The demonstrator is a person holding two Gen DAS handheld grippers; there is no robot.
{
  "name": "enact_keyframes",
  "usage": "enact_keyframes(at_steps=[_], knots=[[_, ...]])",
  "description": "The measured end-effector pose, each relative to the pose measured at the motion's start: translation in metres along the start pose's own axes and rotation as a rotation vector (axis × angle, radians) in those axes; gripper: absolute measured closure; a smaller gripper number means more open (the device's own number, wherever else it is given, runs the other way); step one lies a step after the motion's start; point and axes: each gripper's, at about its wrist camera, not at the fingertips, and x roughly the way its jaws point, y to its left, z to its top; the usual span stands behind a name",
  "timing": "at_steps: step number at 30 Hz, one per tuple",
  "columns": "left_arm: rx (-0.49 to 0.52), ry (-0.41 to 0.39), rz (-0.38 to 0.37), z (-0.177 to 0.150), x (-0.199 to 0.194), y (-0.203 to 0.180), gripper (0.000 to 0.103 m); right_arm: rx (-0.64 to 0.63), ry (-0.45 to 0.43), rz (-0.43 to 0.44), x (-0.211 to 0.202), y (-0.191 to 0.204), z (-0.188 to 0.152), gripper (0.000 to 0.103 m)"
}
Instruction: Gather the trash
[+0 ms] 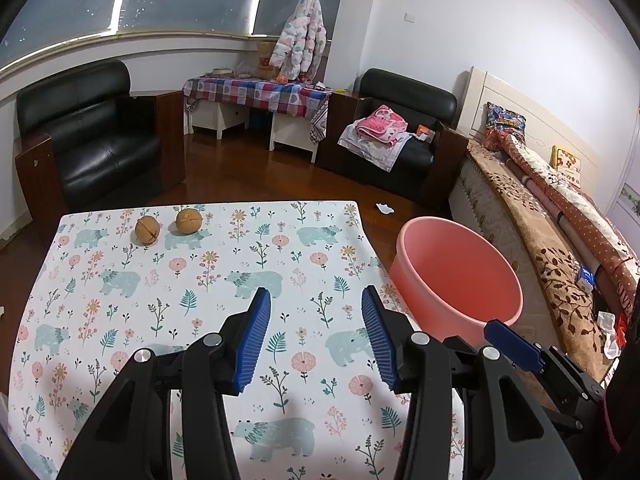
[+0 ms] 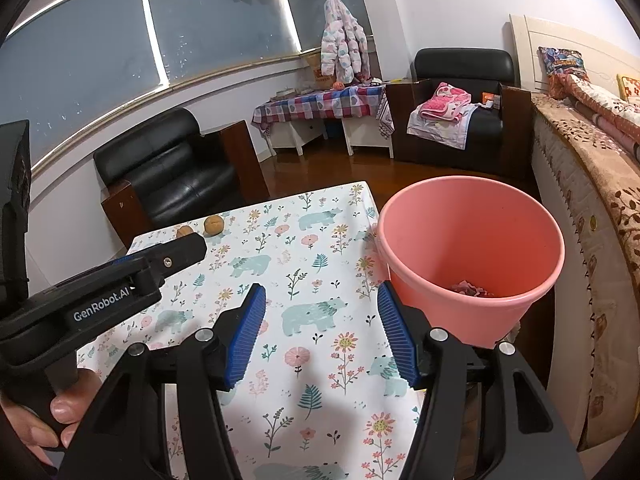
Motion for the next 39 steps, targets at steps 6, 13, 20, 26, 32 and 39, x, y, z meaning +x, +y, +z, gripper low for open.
enact_keyframes(at_steps=[6,13,20,26,32,39], knots=[[-0.004,0.001,0.001,-0.0009,0.0008,0.0015,0.056,0.001,-0.001,0.005,0.0001,-0.0008,0.0001,0.044],[-0.005,0.002,0.001,-0.0014,0.0012,0.0026,0.056,0.005,0.000,0.007,-0.0005,0.0022,0.0009,0.044],[-0.006,0.004,0.000,-0.0017,0.0015,0.0031,0.056,0.004,-0.001,0.006,-0.0007,0.0010,0.0006,0.044],[-0.009,0.006,0.002,-0.0035,0.0019,0.0042,0.056,0.002,0.000,0.008,0.0000,0.0033,0.0012,0.044],[-0.007,0.007,0.002,-0.0035,0.0022,0.0042,0.056,0.002,0.000,0.010,-0.0002,0.0044,0.0023,0.044],[-0.009,0.008,0.002,-0.0038,0.0024,0.0048,0.056,0.005,0.003,0.011,0.0015,0.0070,0.0023,0.044]])
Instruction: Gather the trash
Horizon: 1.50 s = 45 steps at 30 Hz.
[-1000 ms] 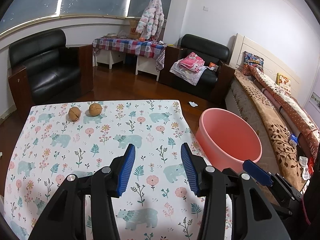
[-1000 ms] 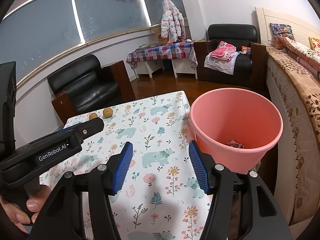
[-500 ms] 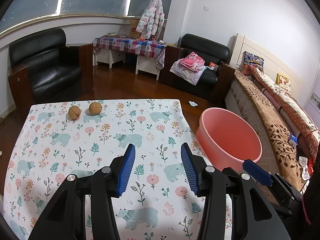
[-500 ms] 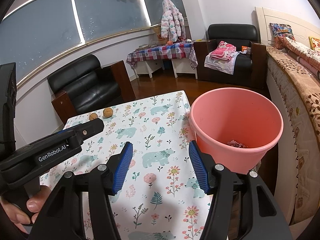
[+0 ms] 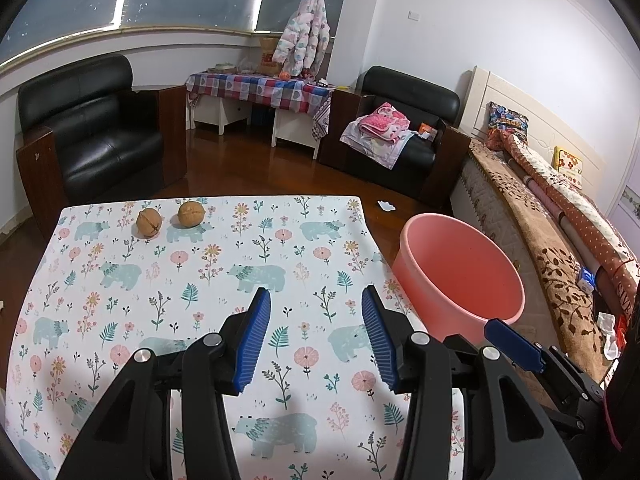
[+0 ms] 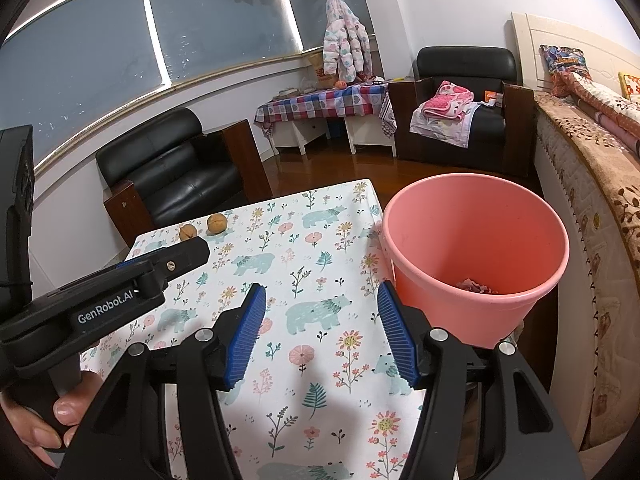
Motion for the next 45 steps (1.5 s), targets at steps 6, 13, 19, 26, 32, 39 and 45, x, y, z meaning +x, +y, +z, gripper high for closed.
enact_keyframes(at_steps=[6,13,19,26,32,39,45], knots=[[0.000,0.001,0.000,-0.002,0.000,-0.001,0.056,0.000,0.001,0.004,0.000,0.000,0.000,0.044],[-0.003,0.003,0.005,-0.006,0.001,-0.001,0.056,-0.001,-0.003,0.005,-0.001,-0.002,-0.001,0.044],[-0.004,0.006,0.006,-0.005,0.002,0.001,0.056,-0.005,0.003,0.008,0.003,0.002,-0.003,0.044],[-0.007,0.014,0.009,-0.006,0.006,0.002,0.056,-0.001,0.014,0.019,0.006,0.002,-0.004,0.044],[-0.008,0.016,0.012,-0.006,0.008,0.003,0.056,-0.001,0.005,0.017,0.007,0.001,-0.004,0.044],[-0.014,0.022,0.014,-0.007,0.010,0.005,0.056,0.022,-0.061,0.034,-0.004,-0.001,-0.001,0.044],[-0.016,0.023,0.013,-0.006,0.012,0.007,0.056,0.005,-0.055,0.040,-0.004,-0.001,0.000,0.044]])
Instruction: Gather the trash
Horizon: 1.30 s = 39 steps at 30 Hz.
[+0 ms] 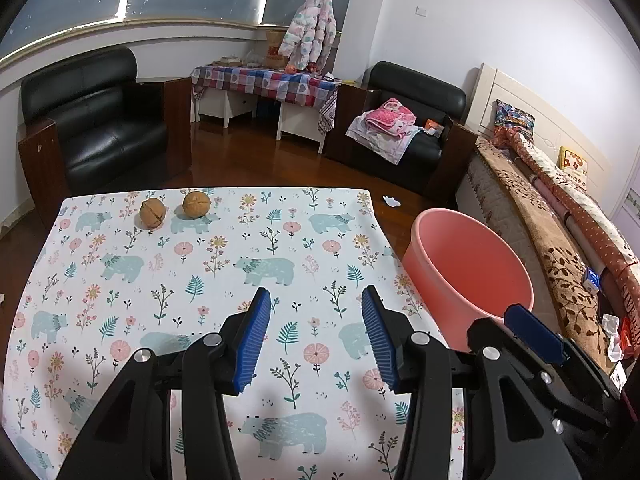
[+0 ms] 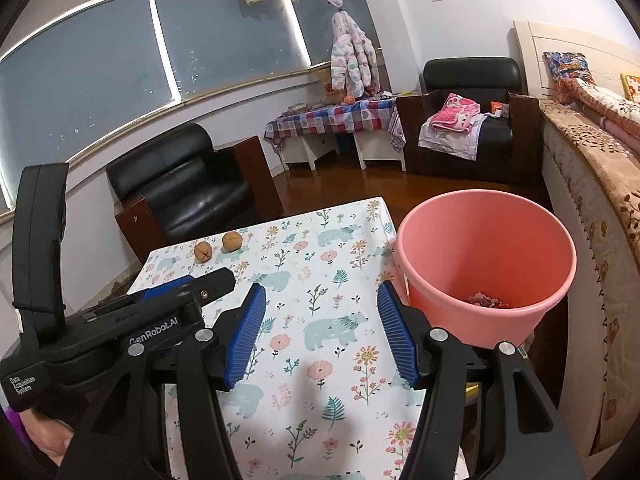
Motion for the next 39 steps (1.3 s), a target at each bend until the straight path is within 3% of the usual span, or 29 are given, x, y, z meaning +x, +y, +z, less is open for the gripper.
enact_keyframes(at_steps=[39], knots=[[0.006,0.015,0.000,0.000,0.005,-0.002,0.056,0.006,0.024,-0.007,0.004,-0.009,-0.011,0.044]])
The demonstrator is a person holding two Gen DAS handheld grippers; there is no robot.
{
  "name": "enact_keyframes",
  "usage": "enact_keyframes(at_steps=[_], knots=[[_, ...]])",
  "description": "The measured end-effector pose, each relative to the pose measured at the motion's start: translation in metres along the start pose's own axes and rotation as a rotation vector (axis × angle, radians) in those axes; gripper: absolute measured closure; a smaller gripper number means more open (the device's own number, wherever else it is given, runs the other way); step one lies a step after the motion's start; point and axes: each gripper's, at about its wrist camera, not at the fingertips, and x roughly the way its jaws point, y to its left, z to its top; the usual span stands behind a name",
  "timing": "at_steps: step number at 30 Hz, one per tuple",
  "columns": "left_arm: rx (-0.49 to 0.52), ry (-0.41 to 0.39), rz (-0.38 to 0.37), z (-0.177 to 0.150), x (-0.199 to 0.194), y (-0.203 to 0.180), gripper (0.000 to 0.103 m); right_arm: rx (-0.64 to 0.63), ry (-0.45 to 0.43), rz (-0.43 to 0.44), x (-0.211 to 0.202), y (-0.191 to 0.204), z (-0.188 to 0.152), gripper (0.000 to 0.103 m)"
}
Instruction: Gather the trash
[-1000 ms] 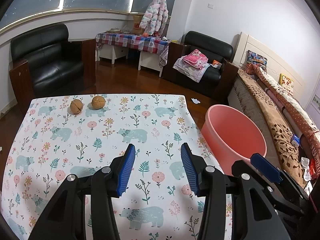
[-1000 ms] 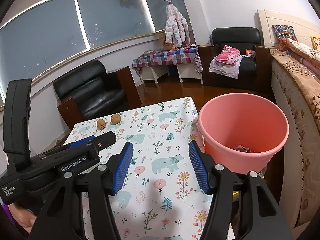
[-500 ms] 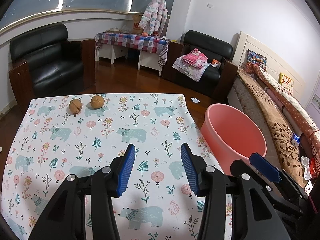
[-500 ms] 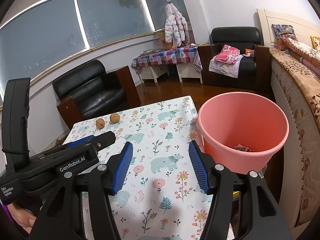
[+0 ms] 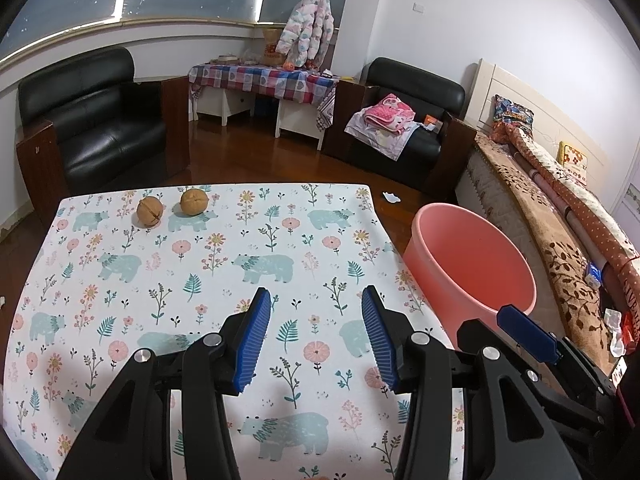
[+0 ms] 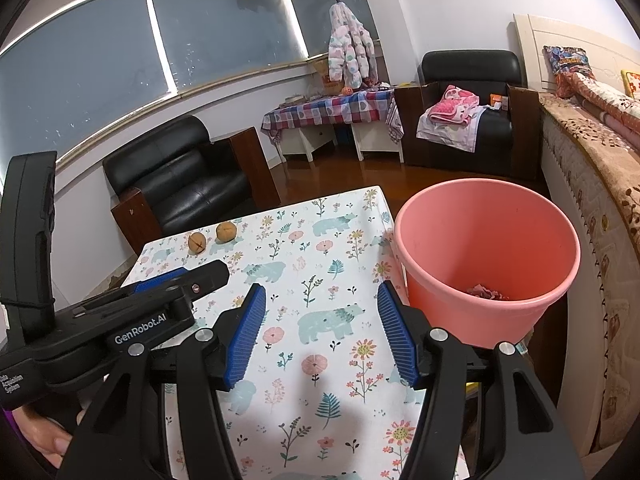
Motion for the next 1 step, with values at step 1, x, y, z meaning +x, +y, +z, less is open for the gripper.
enact_keyframes(at_steps=[1], knots=[[-0.003,0.002,0.000,-0.0002,0.0006,0.0010,0.056,-0.001,0.003,0.000,0.0017,0.0007,0.0006,0.044]])
